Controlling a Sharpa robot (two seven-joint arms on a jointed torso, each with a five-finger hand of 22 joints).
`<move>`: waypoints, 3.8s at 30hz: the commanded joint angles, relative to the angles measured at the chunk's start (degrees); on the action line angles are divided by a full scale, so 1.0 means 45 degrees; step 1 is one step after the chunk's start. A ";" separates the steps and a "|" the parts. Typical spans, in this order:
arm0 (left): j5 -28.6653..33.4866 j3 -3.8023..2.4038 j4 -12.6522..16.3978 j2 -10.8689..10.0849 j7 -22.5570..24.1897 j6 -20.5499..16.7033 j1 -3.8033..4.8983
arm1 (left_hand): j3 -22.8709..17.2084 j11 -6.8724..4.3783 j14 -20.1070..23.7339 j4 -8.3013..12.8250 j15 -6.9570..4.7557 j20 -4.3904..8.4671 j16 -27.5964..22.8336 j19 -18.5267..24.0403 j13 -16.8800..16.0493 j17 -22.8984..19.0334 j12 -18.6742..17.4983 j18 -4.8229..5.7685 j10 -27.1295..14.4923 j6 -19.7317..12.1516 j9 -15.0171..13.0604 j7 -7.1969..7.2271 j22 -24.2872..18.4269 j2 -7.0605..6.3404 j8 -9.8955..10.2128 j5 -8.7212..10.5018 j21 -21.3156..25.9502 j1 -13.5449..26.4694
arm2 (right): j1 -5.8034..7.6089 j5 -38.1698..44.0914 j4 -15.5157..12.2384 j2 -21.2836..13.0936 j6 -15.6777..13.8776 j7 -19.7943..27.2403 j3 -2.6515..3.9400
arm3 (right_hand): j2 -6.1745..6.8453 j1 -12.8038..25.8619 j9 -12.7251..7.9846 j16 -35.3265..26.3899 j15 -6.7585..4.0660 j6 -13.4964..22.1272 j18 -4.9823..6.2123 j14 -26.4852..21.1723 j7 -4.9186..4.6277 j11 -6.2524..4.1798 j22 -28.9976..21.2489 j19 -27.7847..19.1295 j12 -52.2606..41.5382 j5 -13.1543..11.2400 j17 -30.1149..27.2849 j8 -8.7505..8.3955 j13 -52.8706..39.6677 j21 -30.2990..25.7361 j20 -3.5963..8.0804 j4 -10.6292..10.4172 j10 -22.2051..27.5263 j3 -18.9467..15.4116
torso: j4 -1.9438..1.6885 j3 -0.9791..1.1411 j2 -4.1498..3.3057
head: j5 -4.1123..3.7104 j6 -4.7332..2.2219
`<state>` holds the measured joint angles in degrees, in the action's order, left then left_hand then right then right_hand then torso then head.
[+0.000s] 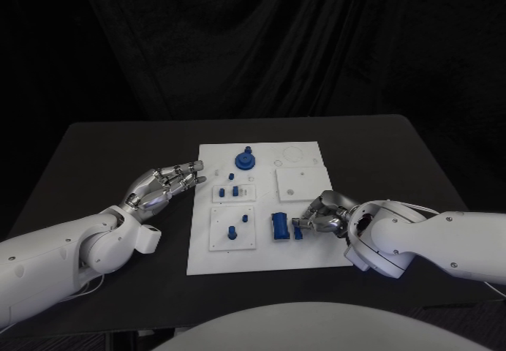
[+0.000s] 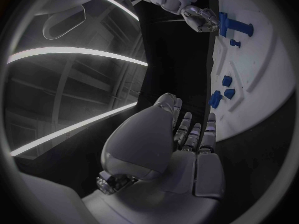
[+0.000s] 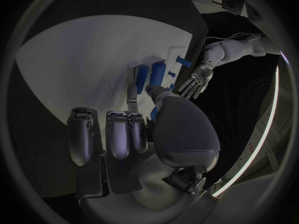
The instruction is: Assemble the parts on the task board
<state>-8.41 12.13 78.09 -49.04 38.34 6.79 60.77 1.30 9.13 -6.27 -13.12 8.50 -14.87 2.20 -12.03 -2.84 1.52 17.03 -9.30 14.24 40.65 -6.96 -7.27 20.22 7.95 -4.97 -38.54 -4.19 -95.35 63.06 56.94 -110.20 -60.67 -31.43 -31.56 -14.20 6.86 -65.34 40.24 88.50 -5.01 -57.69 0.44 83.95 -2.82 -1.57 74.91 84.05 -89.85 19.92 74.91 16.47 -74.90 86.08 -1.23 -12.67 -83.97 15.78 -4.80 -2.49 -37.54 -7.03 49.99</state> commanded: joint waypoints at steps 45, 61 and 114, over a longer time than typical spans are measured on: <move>0.0060 -0.0011 0.0123 -0.0157 0.0095 0.0102 -0.0104 | -0.0107 0.0102 -0.0059 -0.0018 0.0092 -0.0022 0.0100 -0.0129 -0.0018 0.0016 0.0045 -0.0143 0.0019 0.0004 0.0019 -0.0103 0.0027 0.0009 0.0069 -0.0052 -0.0070 -0.0139 | -0.0292 0.2731 -0.0640 -0.1207 0.1026 0.0878 -0.0018 | 0.0280 -0.0314 0.2826 -0.0121 -0.0179 0.1605 0.0201 0.1126 0.0337 -0.0213 0.2958 0.0800 -0.0033 -0.3598 0.2245 0.4455 -0.3355 -0.0192 0.0116 -0.0942 -0.1340 -0.2470 | -0.0003 -0.0005 0.0003 | 0.0092 0.0001; 0.0060 -0.0011 0.0112 -0.0125 0.0061 0.0094 -0.0105 | -0.0142 0.0113 -0.0063 -0.0018 0.0098 -0.0037 0.0108 -0.0144 -0.0021 0.0017 0.0055 -0.0152 0.0032 0.0023 0.0015 -0.0104 0.0036 0.0022 0.0058 -0.0071 -0.0079 -0.0150 | -0.0356 0.2741 -0.0417 -0.1017 0.1802 0.0653 -0.0018 | 0.0582 -0.0329 0.3028 -0.0140 -0.0230 0.1738 0.0236 0.1117 0.0395 -0.0268 0.2910 0.0730 -0.0033 -0.3785 0.2208 0.4785 -0.3355 -0.0329 0.0172 -0.0938 -0.1340 -0.2609 | 0.0002 0.0000 -0.0007 | 0.0116 0.0001; 0.0060 -0.0011 0.0056 -0.0041 0.0031 0.0167 -0.0177 | -0.0190 0.0131 -0.0037 -0.0015 0.0105 -0.0057 0.0108 -0.0131 -0.0019 0.0010 0.0044 -0.0166 0.0023 0.0004 0.0021 -0.0113 0.0005 0.0003 0.0067 -0.0075 -0.0079 -0.0163 | -0.0532 0.2740 0.0264 -0.0300 0.2288 0.0773 -0.0013 | 0.0393 -0.2539 0.3105 -0.0097 -0.0434 0.1447 0.0268 0.1137 0.0619 -0.0487 0.2860 0.0642 -0.0033 -0.3814 0.2326 0.5371 -0.3355 -0.0489 0.0391 -0.0889 -0.1340 -0.2762 | -0.0008 0.0008 0.0008 | 0.0161 0.0001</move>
<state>-8.41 12.13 78.20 -49.31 37.91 7.03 60.08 0.84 9.31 -6.47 -13.28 8.70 -15.06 2.42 -12.22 -2.84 1.50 17.03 -9.30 14.43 40.65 -6.96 -7.28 20.29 7.95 -4.97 -38.54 -4.19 -95.35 60.78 68.92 -109.01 -62.03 -22.78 -27.55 -14.26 7.85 -77.03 54.26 88.10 -6.65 -51.26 0.61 83.95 -0.06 -3.59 74.91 83.95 -89.85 3.01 74.91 40.45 -74.93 84.24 0.31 -16.75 -84.05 3.63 -4.79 -2.48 -37.52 -6.30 49.99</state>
